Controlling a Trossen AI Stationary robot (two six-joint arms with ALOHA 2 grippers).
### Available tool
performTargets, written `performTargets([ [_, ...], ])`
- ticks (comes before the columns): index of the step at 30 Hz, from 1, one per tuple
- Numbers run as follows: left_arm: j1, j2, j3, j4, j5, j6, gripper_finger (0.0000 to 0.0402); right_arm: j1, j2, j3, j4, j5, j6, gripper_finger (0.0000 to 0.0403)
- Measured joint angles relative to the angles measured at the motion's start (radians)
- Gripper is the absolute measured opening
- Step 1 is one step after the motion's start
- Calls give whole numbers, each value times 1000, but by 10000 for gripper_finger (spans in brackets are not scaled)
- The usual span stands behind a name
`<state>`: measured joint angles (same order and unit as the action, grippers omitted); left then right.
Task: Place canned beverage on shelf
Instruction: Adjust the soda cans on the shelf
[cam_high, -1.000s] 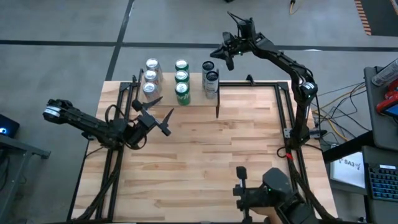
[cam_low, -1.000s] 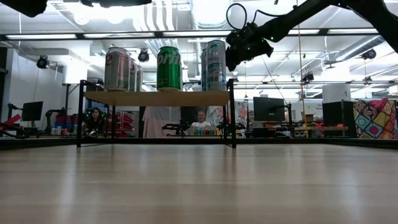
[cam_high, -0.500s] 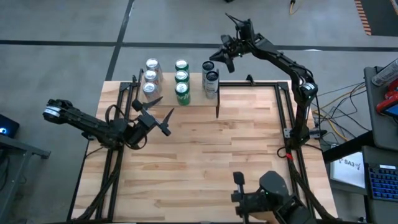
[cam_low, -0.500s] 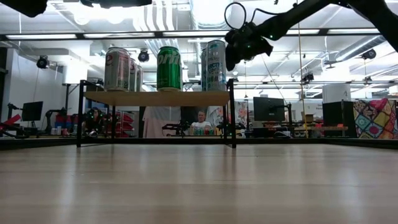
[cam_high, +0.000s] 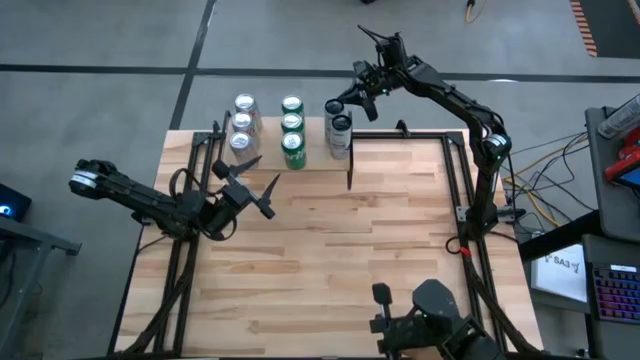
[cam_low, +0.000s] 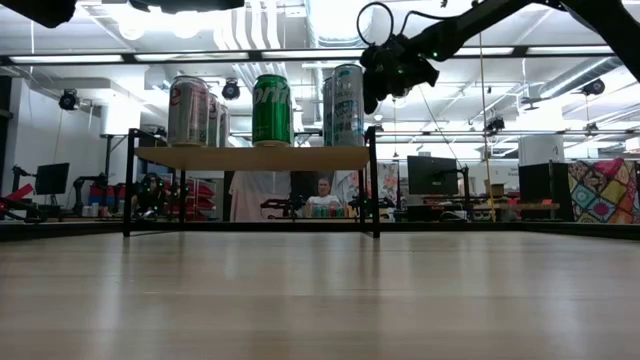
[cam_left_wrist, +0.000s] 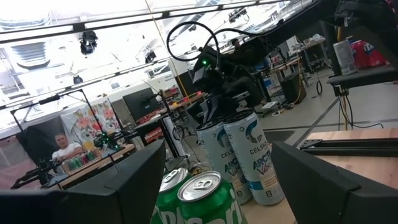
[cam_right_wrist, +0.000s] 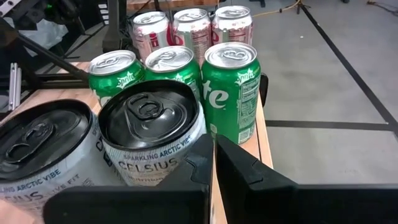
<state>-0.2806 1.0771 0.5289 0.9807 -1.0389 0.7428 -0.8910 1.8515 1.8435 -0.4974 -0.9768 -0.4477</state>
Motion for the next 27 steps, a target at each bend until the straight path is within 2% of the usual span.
performTargets([
  [17,0,0,0,-4,0,-19,278,3,-50,0,-94,10,-33,9],
  [19,-1,0,0,-5,0,-22,278,4,-57,0,-94,50,-28,9],
  [23,-9,0,0,-8,0,-23,278,10,-87,0,-93,231,-17,9],
  [27,-16,0,0,-11,0,-22,278,34,-130,0,-83,263,-13,9],
])
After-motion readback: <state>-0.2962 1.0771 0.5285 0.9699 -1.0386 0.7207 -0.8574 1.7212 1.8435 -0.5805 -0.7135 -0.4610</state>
